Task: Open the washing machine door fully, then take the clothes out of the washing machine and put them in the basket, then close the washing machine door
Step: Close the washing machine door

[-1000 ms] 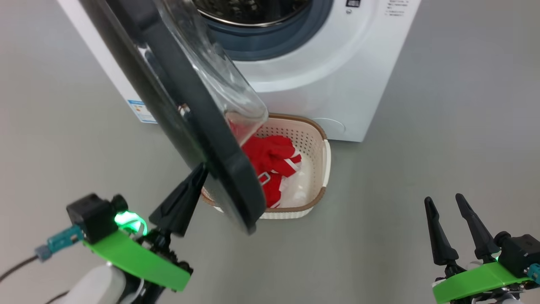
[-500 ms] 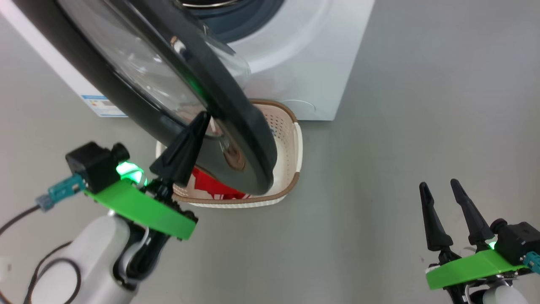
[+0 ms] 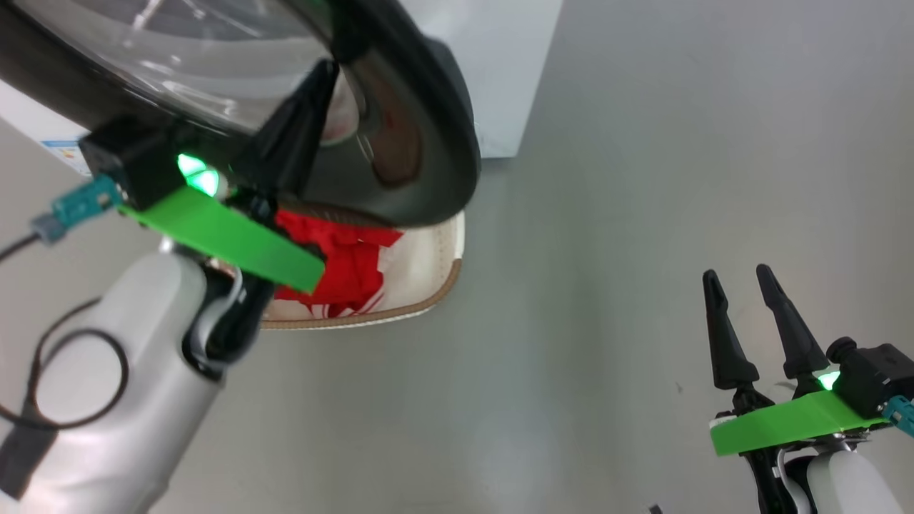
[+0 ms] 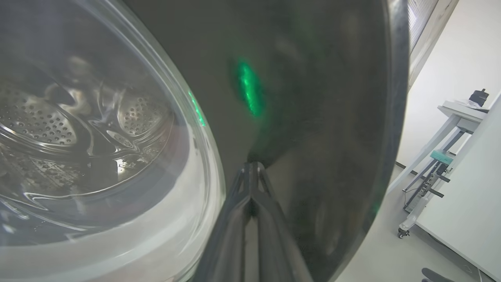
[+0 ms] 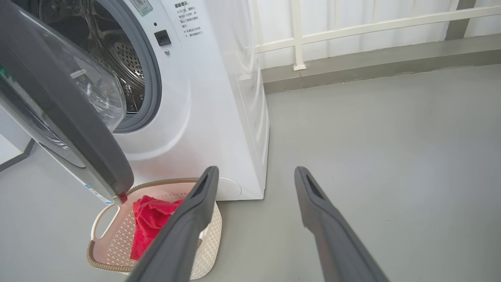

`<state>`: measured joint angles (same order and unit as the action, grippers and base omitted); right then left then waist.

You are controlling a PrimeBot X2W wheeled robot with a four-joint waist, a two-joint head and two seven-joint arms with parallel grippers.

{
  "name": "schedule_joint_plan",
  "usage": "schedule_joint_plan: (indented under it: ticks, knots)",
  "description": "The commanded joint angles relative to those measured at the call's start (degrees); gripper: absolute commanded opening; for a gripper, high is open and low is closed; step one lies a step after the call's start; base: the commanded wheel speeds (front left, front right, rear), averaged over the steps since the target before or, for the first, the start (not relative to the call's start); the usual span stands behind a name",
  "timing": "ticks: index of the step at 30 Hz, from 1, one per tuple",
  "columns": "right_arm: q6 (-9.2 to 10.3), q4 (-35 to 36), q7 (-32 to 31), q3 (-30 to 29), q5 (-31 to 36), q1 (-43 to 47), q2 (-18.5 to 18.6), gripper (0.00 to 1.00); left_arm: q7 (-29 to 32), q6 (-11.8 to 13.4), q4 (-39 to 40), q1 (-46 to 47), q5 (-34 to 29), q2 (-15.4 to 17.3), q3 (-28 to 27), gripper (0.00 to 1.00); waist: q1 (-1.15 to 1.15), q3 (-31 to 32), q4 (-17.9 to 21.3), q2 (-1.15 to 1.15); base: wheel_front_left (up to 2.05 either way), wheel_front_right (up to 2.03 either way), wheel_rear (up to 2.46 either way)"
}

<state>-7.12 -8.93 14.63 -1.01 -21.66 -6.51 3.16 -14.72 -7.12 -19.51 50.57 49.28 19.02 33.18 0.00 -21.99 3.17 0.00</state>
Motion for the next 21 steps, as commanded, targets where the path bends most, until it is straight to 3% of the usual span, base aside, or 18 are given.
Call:
schedule_joint_plan:
  ticks: [1,21]
  knots:
    - [-0.36,1.5,0.4,1.3,-0.4,-1.2,0.1,1.00,-0.3,-0.4,0.3,3.2,-0.9,1.4,-2.3,0.00,0.00,-2.0,2.0,0.00,0.00,0.00,0.00]
    - [-0.36,1.7,0.4,2.0,-3.2,-3.8,-0.3,1.00,-0.3,-0.4,-10.5,15.4,-4.6,-0.1,-7.2,0.00,0.00,-6.4,7.0,0.00,0.00,0.00,0.00]
